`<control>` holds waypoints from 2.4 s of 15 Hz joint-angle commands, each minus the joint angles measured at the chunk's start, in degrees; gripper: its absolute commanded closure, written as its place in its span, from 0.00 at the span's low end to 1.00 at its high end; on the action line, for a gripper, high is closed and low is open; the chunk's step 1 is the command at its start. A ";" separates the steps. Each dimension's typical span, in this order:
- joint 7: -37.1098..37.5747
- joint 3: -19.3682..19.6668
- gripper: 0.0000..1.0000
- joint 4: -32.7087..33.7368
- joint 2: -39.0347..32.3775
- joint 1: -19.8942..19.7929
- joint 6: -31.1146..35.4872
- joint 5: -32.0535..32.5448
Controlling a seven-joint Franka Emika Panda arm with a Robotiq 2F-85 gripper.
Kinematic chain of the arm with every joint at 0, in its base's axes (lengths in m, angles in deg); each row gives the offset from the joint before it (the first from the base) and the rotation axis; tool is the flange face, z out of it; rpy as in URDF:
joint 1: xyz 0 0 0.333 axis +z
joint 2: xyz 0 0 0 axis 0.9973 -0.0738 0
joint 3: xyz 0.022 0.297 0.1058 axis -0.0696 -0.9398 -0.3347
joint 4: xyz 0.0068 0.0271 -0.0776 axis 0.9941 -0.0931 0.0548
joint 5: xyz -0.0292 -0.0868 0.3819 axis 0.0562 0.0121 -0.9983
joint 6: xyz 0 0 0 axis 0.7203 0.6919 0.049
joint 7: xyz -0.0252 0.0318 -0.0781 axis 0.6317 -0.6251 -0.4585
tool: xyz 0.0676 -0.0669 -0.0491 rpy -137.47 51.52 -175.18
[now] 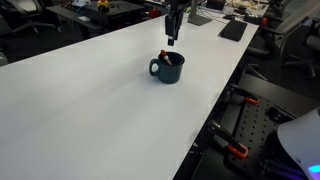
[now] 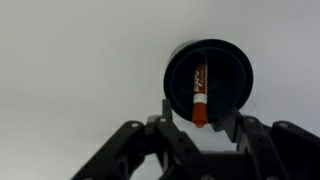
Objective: Remove the marker from the mug.
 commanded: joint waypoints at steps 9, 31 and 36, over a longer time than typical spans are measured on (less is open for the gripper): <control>-9.53 -2.37 0.55 -1.10 -2.51 -0.87 8.22 -7.21; -10.22 -2.96 0.45 -0.83 -6.51 -3.01 8.44 -8.96; -10.56 -3.05 0.74 -0.93 -7.47 -3.54 9.53 -7.69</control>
